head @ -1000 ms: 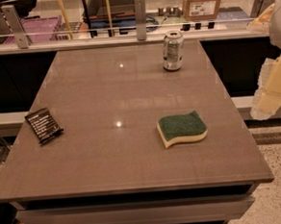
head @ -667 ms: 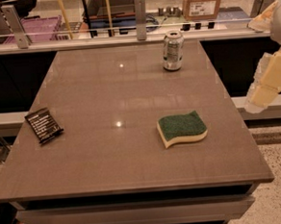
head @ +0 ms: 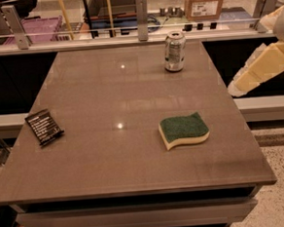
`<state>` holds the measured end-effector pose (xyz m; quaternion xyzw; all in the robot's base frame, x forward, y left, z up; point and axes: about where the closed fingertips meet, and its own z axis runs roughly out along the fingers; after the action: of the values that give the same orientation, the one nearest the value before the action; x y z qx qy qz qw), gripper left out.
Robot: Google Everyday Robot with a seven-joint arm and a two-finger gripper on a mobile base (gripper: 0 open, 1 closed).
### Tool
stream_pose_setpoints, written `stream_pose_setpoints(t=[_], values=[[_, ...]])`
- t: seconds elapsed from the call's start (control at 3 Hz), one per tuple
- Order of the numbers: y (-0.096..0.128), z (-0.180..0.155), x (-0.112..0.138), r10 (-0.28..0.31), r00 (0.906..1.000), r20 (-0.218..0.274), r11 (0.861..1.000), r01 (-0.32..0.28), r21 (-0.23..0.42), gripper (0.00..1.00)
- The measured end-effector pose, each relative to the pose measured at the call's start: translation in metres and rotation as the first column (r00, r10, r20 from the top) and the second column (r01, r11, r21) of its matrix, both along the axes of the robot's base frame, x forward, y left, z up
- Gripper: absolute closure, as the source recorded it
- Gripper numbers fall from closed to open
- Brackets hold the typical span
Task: Move 7up can near rxbar chocolate
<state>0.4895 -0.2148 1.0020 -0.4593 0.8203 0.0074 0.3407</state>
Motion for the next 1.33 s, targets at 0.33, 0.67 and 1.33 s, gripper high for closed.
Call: stream_pose_setpoints(t=[0.33,0.67,1.33], values=[[-0.002,-0.001,0.026,-0.091,0.9944,0.054,0.991,0.085,0.105,0.00],[-0.006,-0.011,0.055,-0.161,0.9830,0.088,0.975,0.144,0.171,0.00],[0.001,-0.028,0.103,-0.204,0.9672,0.151,0.948,0.157,0.277,0.00]])
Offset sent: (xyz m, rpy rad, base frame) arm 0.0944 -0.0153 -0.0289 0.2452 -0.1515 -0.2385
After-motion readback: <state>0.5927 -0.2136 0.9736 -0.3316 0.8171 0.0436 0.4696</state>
